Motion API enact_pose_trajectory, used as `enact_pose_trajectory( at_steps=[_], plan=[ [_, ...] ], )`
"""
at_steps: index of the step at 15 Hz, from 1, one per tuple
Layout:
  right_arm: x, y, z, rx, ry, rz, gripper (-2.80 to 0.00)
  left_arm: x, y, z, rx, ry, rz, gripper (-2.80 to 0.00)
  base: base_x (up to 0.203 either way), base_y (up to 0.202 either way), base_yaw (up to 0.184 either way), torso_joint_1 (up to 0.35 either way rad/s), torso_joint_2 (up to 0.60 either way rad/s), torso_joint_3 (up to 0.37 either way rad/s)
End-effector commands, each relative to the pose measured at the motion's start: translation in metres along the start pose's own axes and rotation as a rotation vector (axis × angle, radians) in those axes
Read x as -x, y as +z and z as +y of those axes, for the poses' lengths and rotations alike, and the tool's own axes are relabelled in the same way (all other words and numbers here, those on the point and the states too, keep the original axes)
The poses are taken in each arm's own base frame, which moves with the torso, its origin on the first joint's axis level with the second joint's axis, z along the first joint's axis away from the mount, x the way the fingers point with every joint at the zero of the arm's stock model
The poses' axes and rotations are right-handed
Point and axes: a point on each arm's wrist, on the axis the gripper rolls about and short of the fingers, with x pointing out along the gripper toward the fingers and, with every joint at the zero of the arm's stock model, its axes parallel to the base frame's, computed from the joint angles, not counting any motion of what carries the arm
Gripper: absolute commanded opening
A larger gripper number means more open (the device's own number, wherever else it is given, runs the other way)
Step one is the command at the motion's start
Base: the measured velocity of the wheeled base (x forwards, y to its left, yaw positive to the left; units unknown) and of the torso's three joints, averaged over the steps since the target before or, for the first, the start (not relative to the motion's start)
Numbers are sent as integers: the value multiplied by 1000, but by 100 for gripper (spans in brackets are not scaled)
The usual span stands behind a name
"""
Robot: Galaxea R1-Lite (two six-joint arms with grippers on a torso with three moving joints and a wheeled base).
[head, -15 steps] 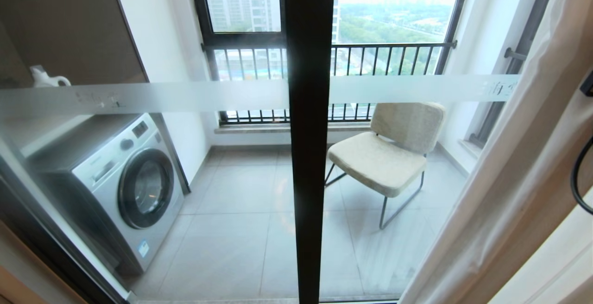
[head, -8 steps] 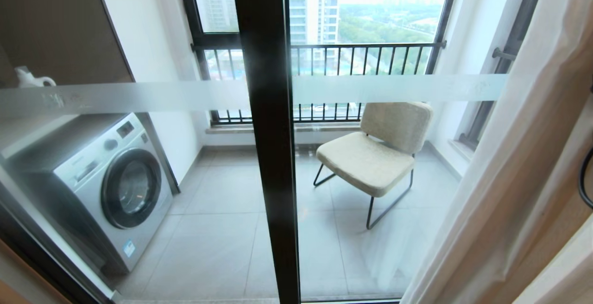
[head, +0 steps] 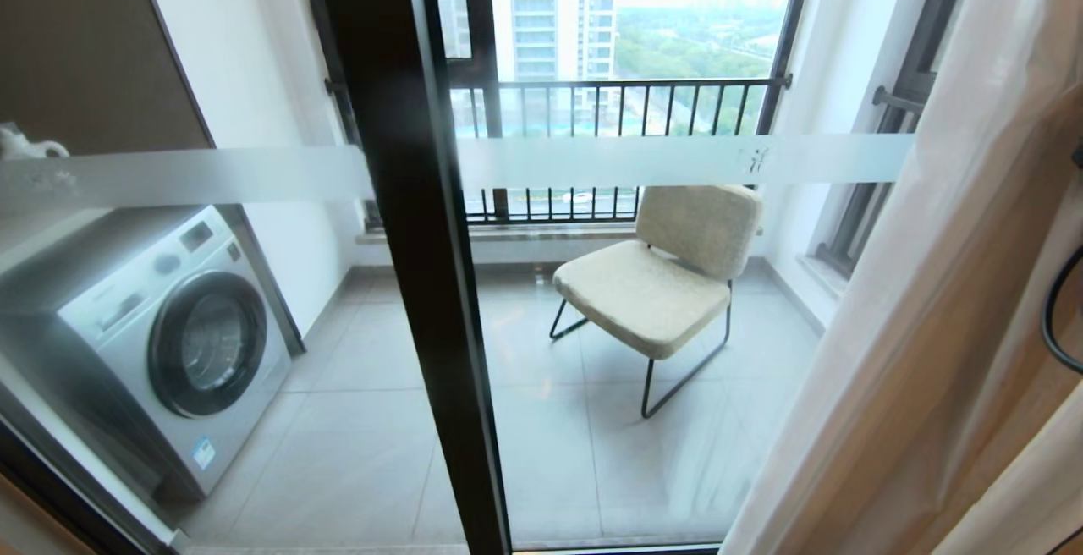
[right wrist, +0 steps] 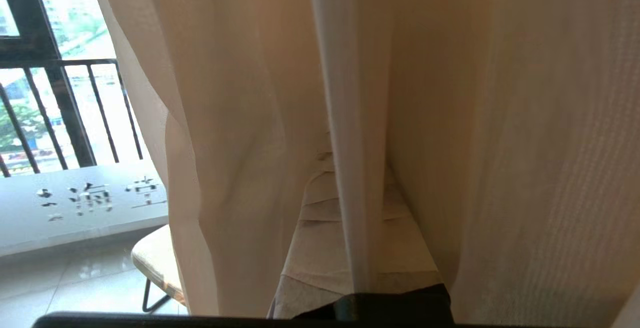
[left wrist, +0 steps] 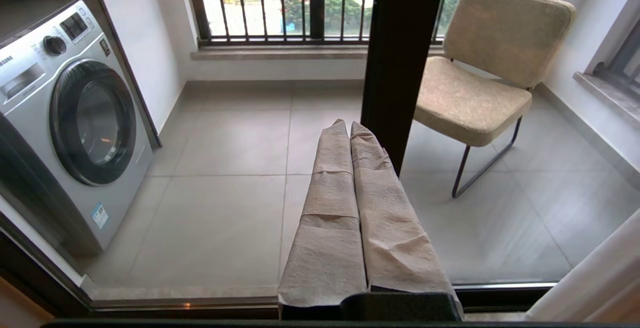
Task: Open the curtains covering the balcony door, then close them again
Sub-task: Pull the inner curtains open on both sides
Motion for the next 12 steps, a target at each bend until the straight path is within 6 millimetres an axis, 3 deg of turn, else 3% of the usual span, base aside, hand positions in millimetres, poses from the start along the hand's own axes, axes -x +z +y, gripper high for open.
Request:
enact_pose_trajectory(
  at_steps=[1, 12],
  plan=[
    [-7, -7, -2, 8, 24, 13, -280, 0, 0, 0, 1, 0, 0, -280, 0, -192, 0, 2, 7, 2],
    [-18, -11, -8, 15, 1, 8, -280, 0, 0, 0, 2, 0, -2, -280, 0, -188, -1, 3, 2, 4]
  ],
)
